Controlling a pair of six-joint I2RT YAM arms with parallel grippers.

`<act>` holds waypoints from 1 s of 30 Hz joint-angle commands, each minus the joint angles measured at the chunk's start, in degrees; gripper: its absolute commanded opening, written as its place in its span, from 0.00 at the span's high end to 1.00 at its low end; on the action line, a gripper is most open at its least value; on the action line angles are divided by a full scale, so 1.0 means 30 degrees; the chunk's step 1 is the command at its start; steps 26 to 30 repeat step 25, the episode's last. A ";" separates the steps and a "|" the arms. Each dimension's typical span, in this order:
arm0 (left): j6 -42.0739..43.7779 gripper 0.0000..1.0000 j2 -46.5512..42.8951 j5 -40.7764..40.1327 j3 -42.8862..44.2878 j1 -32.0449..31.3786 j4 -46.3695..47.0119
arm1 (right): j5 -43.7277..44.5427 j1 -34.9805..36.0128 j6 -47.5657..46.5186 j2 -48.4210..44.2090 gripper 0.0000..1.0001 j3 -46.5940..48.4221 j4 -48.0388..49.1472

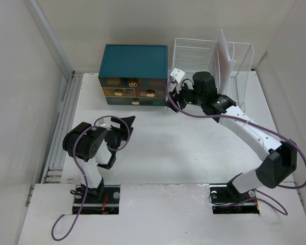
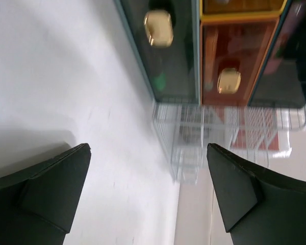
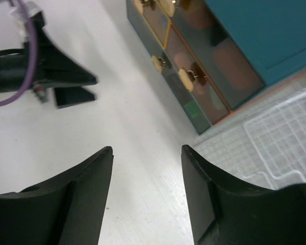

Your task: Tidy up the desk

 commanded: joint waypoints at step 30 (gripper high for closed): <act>2.1740 0.00 -2.0135 -0.8214 1.4358 -0.9569 -3.0136 | 1.0396 -0.2829 0.2763 -1.2138 0.00 -0.5980 0.2919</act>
